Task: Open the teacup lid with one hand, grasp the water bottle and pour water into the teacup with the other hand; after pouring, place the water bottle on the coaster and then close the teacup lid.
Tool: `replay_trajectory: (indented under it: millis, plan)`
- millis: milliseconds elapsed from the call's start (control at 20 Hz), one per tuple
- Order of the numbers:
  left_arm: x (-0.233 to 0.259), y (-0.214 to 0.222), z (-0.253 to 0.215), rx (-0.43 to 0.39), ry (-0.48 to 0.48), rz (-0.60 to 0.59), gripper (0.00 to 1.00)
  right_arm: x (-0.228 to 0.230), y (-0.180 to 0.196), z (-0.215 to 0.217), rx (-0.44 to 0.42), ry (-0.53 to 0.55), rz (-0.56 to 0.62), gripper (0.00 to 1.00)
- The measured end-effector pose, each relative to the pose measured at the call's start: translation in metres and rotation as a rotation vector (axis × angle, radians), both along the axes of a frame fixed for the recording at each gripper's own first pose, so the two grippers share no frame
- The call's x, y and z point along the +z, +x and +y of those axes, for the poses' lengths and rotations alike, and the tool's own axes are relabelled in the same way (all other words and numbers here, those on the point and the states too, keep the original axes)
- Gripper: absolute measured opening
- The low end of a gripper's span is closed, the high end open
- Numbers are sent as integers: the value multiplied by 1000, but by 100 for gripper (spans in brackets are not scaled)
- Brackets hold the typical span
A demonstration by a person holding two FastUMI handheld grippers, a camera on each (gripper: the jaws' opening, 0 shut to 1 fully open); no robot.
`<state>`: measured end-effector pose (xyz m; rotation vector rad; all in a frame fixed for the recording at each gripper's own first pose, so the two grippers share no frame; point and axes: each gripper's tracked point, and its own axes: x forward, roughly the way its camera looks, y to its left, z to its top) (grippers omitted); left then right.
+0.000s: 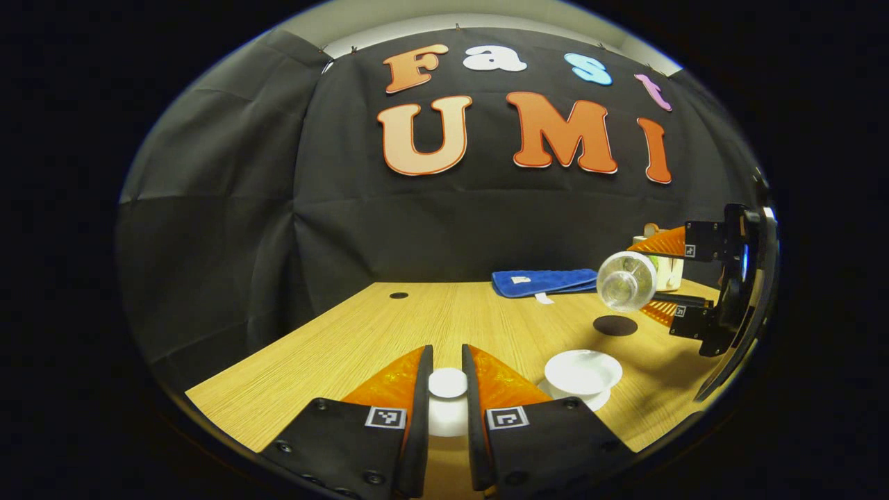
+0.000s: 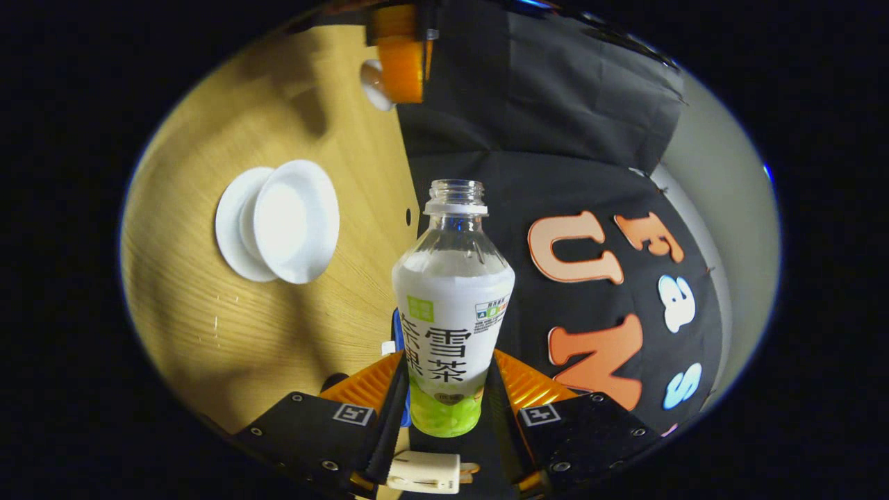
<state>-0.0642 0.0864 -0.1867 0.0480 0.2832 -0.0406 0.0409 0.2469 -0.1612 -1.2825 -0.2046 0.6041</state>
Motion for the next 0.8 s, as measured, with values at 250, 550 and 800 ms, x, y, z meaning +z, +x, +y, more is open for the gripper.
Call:
replay_trajectory:
  millis: [250,550,800]
  plan:
    - [4,3,-26,-39,-32,-6,28,2,20,-18,-85,191,125,62]
    - [7,3,-48,-66,-66,-7,28,3,50,-46,-197,423,282,63]
    - [14,4,-57,-79,-55,-25,28,3,72,-63,-290,663,431,63]
